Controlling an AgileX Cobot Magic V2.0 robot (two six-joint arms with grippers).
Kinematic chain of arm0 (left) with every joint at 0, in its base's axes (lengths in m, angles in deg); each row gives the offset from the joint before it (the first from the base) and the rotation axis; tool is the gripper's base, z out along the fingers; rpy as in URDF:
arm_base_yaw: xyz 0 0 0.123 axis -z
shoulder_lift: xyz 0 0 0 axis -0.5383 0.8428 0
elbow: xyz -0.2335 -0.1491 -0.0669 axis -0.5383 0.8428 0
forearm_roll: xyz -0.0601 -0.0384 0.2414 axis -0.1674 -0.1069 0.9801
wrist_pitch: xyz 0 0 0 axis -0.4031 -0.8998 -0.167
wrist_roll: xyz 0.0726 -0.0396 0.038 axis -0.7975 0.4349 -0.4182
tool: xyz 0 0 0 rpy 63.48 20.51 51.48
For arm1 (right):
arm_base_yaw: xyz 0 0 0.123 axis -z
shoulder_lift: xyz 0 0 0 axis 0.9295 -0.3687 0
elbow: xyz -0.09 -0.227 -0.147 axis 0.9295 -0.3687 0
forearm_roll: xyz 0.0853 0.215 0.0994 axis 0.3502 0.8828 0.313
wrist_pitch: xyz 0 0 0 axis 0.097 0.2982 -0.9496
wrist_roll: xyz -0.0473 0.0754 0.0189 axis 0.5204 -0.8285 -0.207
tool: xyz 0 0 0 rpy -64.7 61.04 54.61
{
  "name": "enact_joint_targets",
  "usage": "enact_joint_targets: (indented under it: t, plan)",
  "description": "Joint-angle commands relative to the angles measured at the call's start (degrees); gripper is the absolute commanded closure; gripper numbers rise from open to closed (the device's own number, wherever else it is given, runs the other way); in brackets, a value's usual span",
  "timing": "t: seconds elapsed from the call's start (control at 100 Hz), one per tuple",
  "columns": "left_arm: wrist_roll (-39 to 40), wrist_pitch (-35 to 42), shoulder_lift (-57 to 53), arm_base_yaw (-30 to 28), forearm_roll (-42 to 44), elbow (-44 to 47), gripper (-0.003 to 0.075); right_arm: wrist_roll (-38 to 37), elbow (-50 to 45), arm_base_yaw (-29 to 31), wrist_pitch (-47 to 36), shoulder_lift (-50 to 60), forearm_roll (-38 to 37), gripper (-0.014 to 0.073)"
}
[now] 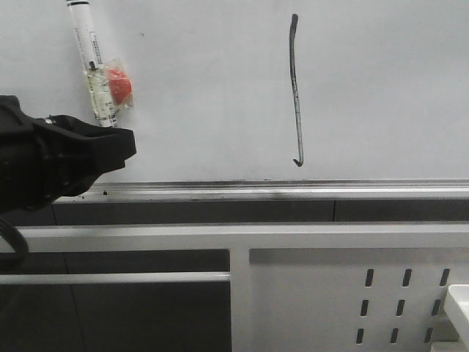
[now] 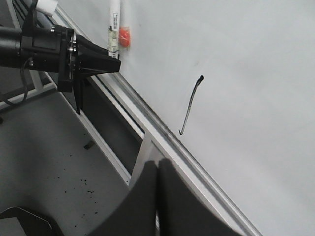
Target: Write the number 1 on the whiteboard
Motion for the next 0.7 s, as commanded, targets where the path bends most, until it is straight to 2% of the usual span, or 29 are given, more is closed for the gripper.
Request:
enact_joint_targets:
  t: [0.0, 0.32, 0.58, 0.69]
  plan:
    - [0.3, 12.8, -1.3, 0.2, -1.6, -1.2, 0.074, 0.0, 1.3, 0.4, -4.2, -0.4, -1.4, 0.0663]
    - [0.3, 12.8, -1.3, 0.2, -1.4, -1.2, 0.0729, 0.0, 1.3, 0.4, -4.2, -0.4, -1.4, 0.0663]
    - [0.3, 12.8, -1.3, 0.2, 0.0, -1.2, 0.054, 0.0, 1.3, 0.4, -4.2, -0.4, -1.4, 0.0663]
    - [0.3, 12.8, -1.3, 0.2, 0.0, -1.2, 0.0503, 0.0, 1.3, 0.4, -4.2, -0.4, -1.4, 0.0663]
